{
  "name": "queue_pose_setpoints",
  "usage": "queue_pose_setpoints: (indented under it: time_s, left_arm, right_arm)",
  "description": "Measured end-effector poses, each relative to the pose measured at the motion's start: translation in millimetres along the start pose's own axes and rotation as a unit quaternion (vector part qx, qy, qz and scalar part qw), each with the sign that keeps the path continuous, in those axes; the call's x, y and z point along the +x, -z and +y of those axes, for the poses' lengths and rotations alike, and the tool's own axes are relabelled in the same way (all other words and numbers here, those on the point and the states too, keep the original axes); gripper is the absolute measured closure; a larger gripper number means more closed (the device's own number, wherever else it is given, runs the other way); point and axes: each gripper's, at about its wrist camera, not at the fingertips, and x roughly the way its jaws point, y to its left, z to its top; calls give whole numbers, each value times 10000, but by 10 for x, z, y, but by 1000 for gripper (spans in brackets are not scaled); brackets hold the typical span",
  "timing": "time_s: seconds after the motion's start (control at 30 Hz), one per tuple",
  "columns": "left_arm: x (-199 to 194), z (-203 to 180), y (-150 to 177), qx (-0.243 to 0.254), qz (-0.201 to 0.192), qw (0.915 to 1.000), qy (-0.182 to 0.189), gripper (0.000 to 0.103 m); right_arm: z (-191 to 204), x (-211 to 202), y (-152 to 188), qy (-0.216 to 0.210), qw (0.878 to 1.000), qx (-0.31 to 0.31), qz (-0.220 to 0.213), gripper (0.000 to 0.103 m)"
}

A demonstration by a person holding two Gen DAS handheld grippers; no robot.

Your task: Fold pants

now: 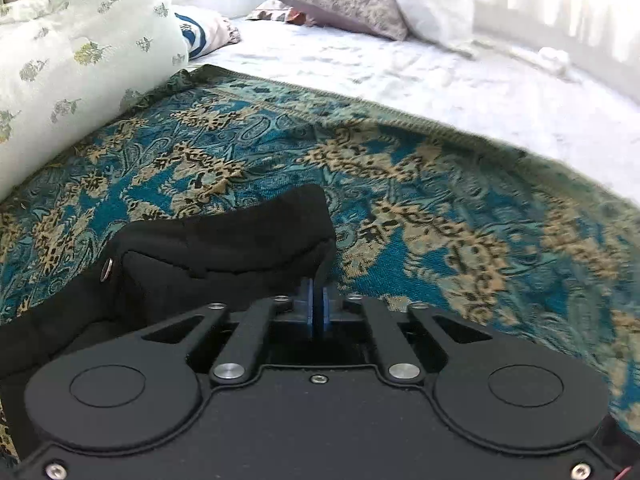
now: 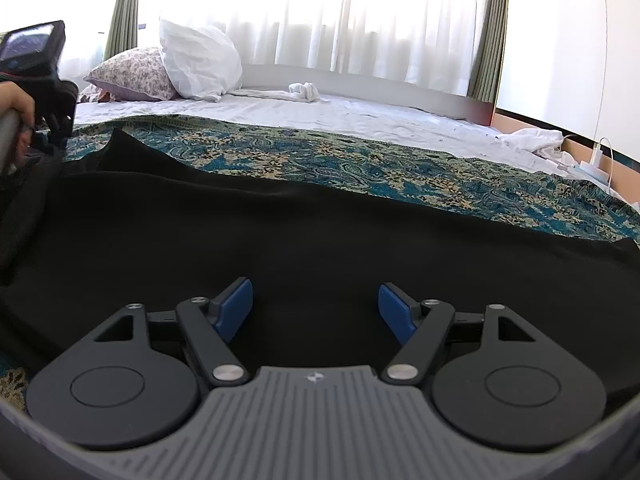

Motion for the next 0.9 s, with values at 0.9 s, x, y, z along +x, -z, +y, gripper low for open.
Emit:
queue_pose_setpoints:
  time_s: [0.9]
  left_arm:
    - [-1078, 1983, 821, -1265, -1074, 9851, 452, 99]
  right_arm:
    - [40, 3, -10, 81, 9999, -87, 6, 21]
